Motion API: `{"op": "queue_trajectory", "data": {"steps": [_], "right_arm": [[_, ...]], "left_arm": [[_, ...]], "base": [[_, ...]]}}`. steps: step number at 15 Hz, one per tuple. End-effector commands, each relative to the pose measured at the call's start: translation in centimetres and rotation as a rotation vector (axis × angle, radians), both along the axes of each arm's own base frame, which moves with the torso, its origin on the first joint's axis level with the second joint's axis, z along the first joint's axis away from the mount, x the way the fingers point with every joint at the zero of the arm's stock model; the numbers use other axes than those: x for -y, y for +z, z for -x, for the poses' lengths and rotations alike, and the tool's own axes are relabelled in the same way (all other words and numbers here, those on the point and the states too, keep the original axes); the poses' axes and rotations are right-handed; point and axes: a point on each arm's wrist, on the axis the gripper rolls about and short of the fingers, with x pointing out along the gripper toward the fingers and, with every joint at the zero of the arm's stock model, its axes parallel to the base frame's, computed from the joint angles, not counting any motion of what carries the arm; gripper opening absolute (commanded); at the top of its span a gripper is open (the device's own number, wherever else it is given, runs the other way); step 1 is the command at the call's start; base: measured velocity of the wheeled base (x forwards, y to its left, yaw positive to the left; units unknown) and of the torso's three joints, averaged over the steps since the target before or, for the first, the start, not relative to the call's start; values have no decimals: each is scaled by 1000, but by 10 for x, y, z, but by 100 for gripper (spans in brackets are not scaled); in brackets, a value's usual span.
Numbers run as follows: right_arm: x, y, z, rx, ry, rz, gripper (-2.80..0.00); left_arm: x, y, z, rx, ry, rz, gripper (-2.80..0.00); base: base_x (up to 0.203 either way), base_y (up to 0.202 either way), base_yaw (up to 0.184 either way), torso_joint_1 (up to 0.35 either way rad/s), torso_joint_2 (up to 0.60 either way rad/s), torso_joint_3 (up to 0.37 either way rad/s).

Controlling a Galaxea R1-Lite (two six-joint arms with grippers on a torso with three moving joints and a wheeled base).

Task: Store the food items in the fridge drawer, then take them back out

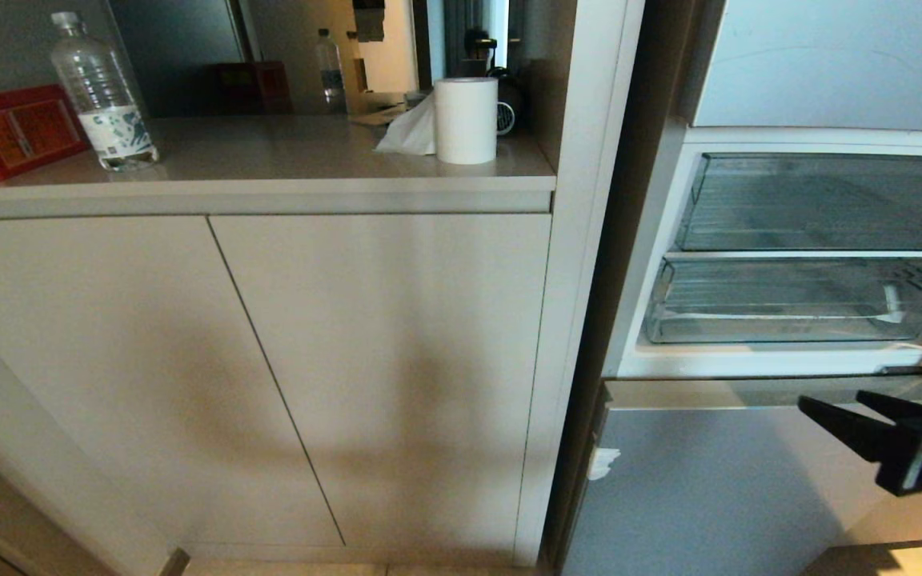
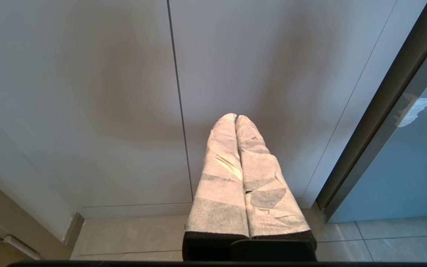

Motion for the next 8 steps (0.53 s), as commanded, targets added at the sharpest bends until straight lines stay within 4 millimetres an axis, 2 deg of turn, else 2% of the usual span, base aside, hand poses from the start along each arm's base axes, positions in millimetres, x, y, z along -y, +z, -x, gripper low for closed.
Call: {"op": "queue_trajectory", "data": {"steps": [1,6,8], "right_arm": [[-7,-29,-59,-101,7,5,0],[-13,-73,-130,-14,-37,6,0],[-14,-76,-153,49,-75,6,0]], "left_arm": [[0,0,0,0,1,0,-280],[0,0,0,0,1,0,-280],[0,0,0,0,1,0,-280]], "base": [[0,0,0,0,0,0],[0,0,0,0,0,0],[0,0,0,0,0,0]]}}
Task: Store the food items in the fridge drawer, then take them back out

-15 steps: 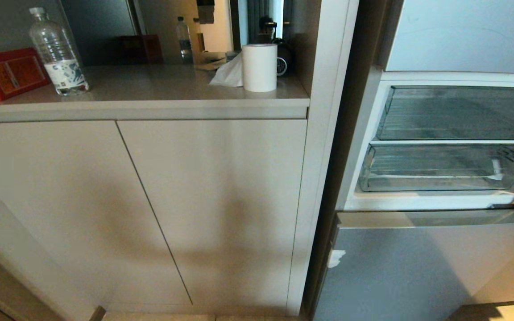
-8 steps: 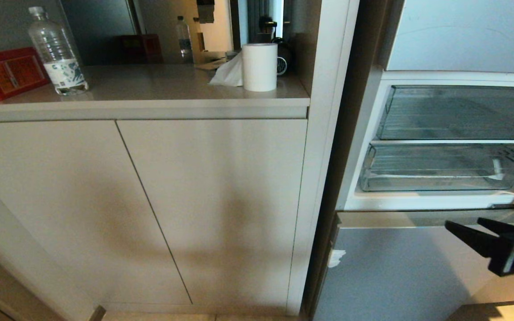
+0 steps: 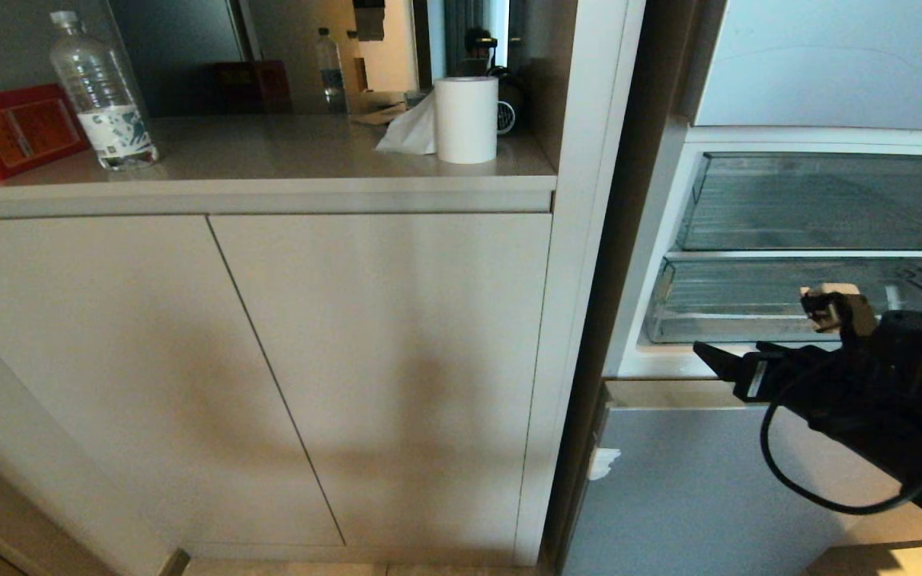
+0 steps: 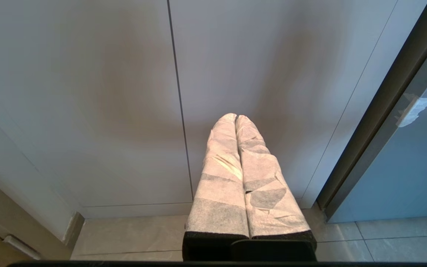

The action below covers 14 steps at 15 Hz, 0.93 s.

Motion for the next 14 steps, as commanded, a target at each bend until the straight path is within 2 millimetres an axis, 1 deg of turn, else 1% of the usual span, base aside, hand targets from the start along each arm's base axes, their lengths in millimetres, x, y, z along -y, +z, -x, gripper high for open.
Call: {"op": "queue_trajectory", "data": {"steps": [1,6,8,14], "right_arm": [[-2,-26,-32,-18,-25,5,0],[-4,-20,-53,38,-44,0,0],[-5,-14,-63,74,-57,-4,0],[-6,-3,-71,120,-60,-17,0]], "left_arm": [[0,0,0,0,1,-1,-280],[0,0,0,1,1,0,-280],[0,0,0,0,1,0,-280],[0,0,0,0,0,0,-280]], "base": [[0,0,0,0,0,0],[0,0,0,0,0,0],[0,0,0,0,0,0],[0,0,0,0,0,0]]}}
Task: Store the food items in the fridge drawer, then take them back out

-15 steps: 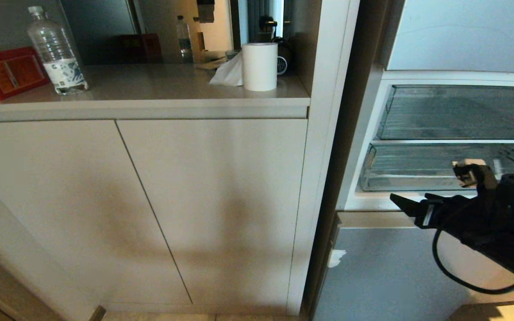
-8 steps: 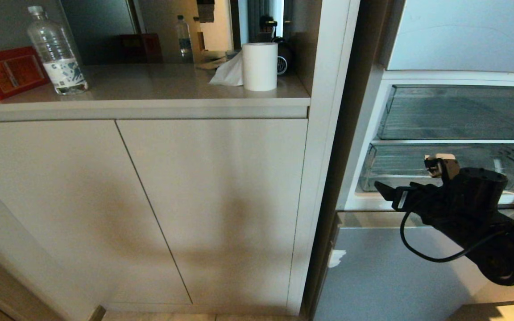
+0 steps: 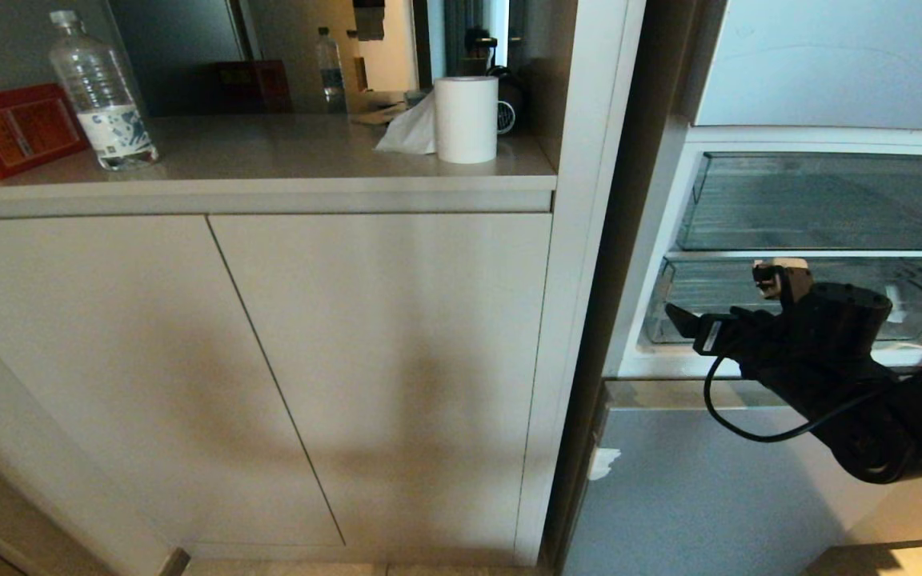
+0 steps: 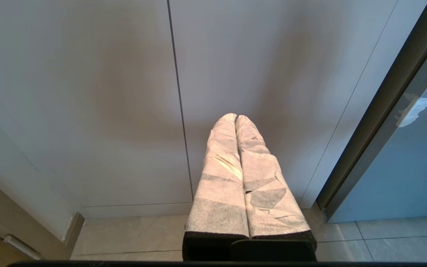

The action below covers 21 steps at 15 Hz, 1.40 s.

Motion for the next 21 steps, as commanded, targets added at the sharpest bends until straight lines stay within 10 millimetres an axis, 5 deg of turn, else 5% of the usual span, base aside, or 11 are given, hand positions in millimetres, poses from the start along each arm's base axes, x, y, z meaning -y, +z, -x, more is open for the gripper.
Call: {"op": "queue_trajectory", "data": {"steps": [1,16,17,21], "right_arm": [[-1,7,-4,33,1,-4,0],[-26,10,-27,67,-29,-10,0],[-30,10,-27,69,-19,-10,-280],[-46,12,-27,55,5,-9,-280]], "left_arm": [[0,0,0,0,1,0,-280],[0,0,0,0,1,0,-280],[0,0,0,0,1,0,-280],[0,0,0,0,1,0,-280]], "base": [[0,0,0,0,0,0],[0,0,0,0,0,0],[0,0,0,0,0,0],[0,0,0,0,0,0]]}}
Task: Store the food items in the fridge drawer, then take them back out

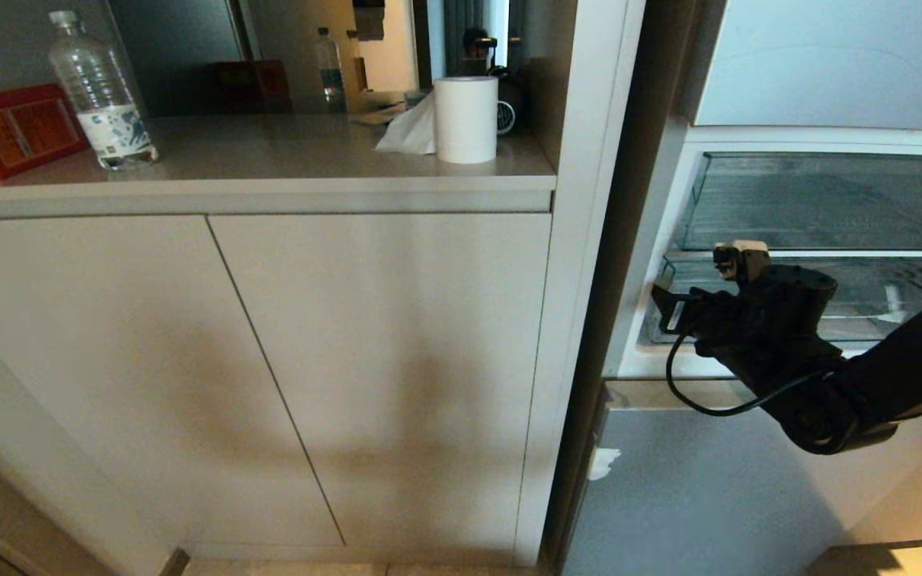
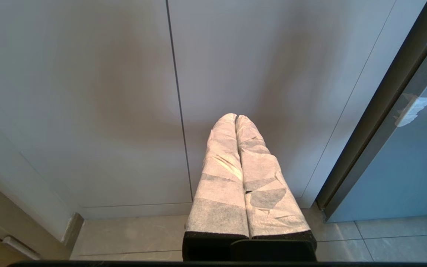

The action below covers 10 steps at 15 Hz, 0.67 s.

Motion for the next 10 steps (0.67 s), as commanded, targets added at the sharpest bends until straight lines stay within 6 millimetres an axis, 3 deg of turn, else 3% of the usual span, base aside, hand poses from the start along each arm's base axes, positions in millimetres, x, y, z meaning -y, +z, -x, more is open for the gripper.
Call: {"op": "queue_trajectory", "data": {"steps": [1,10], "right_arm": [[-11,4,0,8,8,-2,-280],[-10,8,7,2,-2,-20,-280]], "left_arm": [[0,0,0,0,1,0,-280],[0,0,0,0,1,0,-280]], "base": [[0,0,0,0,0,0],[0,0,0,0,0,0]]}}
